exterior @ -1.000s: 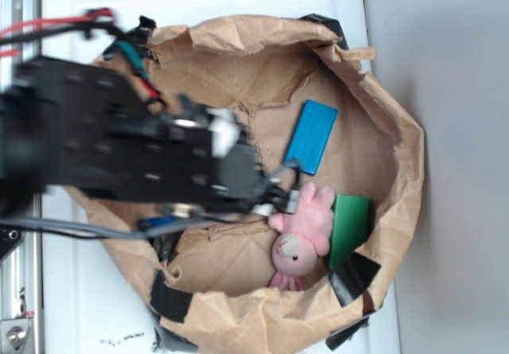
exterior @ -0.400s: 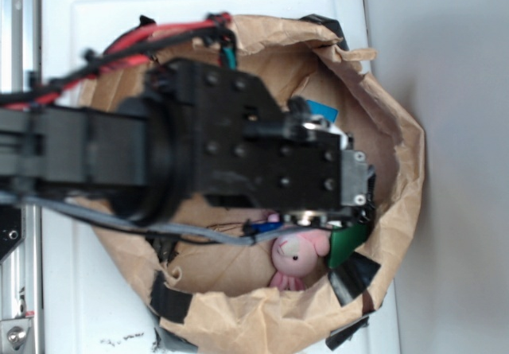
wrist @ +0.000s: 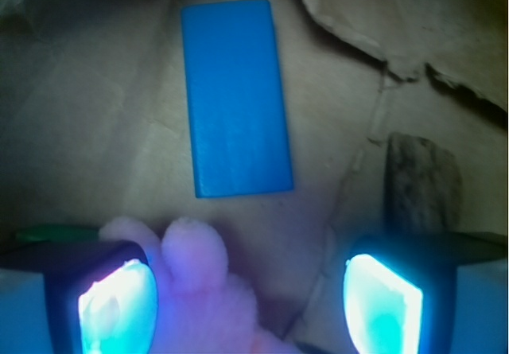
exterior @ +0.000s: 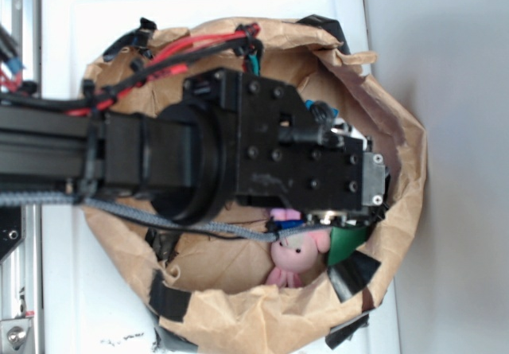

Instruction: Grab the wood chip.

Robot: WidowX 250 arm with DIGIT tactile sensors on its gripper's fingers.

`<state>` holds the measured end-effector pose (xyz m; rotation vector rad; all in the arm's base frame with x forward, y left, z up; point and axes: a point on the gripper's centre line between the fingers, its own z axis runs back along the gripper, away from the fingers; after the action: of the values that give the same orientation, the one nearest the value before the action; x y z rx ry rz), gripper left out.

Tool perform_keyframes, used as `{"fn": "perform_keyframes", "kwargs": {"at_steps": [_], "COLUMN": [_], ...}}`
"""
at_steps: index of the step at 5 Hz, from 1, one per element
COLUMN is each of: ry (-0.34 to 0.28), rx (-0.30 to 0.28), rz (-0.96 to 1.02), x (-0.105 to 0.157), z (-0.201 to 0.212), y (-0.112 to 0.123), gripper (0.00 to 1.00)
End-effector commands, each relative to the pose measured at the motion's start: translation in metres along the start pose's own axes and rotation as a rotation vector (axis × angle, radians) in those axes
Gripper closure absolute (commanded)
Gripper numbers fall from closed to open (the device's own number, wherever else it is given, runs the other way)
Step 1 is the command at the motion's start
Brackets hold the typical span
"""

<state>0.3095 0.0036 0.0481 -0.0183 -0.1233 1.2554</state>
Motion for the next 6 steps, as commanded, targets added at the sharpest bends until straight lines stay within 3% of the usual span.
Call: {"fn": "perform_keyframes", "kwargs": {"at_steps": [1,3,6], "ry": [0.007,0.046,-0.001], "rx": [-0.042,-0.026,-0.035], "rz": [-0.012,-0.012,-0.044], "x": [0.030,0.019,0.008], "z": [0.021,0.034,-0.009], "y": [0.023,0.039,0.049], "gripper": [0.00,0.00,0.00]}}
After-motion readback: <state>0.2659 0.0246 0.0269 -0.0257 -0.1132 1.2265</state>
